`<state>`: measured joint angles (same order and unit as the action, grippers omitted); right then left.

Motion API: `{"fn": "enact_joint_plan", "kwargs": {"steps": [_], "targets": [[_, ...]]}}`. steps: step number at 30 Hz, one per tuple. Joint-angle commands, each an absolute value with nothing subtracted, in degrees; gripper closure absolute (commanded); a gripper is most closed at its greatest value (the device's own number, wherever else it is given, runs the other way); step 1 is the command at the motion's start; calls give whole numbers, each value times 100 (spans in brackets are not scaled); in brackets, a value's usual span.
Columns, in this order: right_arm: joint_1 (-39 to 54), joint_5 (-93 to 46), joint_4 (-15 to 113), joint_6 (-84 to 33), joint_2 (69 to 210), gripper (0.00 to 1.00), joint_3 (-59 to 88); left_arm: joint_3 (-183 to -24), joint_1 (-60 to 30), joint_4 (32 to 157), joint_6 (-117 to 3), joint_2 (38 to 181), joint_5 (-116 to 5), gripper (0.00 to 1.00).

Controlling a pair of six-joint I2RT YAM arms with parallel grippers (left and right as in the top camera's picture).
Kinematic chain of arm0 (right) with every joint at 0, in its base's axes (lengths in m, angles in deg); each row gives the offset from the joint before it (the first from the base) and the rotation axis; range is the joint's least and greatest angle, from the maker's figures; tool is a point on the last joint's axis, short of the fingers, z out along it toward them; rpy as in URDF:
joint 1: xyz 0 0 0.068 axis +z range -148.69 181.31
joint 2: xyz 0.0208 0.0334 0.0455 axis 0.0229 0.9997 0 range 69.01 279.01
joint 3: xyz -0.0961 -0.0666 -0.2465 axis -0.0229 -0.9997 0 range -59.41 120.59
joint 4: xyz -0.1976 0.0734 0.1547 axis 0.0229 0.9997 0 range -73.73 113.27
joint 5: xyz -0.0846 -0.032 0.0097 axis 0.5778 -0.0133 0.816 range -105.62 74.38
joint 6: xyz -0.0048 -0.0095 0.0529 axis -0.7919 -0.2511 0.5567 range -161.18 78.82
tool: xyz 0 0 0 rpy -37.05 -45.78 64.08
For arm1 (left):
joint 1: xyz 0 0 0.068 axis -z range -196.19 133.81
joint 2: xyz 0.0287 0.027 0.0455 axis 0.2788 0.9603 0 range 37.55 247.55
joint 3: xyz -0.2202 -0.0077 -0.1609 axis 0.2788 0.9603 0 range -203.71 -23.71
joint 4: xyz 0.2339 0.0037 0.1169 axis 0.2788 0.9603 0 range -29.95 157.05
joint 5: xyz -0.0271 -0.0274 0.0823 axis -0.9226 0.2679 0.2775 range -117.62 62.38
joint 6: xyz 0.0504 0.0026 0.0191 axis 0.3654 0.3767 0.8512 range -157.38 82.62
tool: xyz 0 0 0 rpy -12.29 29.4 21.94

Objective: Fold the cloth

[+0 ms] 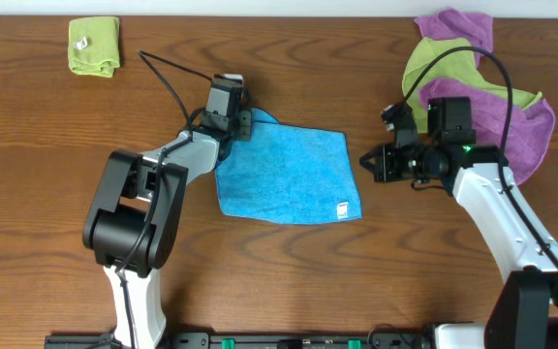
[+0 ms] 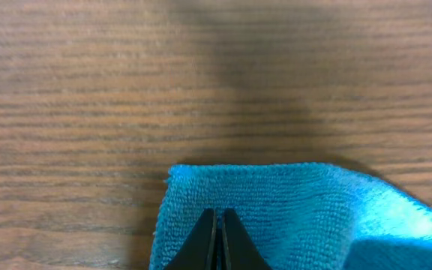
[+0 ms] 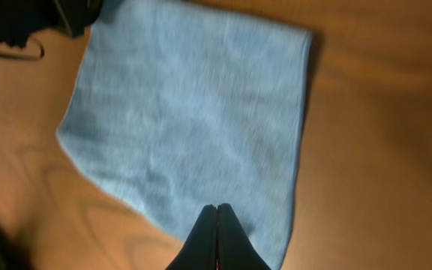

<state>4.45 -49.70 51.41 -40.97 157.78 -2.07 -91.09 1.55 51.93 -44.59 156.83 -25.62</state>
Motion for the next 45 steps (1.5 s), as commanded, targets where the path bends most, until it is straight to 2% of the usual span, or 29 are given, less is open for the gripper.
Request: {"fn": "enact_joint_plan", "kwargs": {"steps": [1,6,14,23,32,38,45], "targets": [[633,-5121,5370,-4196,15822,99,-117,-9209,137,5226,-4299,15799,-2420,95],[967,-4951,5687,-4259,15822,98,-117,-9209,135,5379,-4144,15797,-2420,94],[1724,-3056,6002,-4187,15822,99,-135,-9209,67,5844,-4008,15799,-2000,94],[1778,-3045,5880,-4163,16073,99,-139,-9209,-164,6677,-4017,15799,-1670,94],[2038,-3067,5316,-4038,17113,98,-139,-9209,-149,6725,-4172,15799,-1714,94],[2058,-2474,5007,-3925,17330,99,-139,-9209,-149,6778,-4172,15799,-1714,94],[2058,-2247,5525,-3568,17411,99,-148,-9209,-151,6880,-4172,15799,-1714,94]]}}
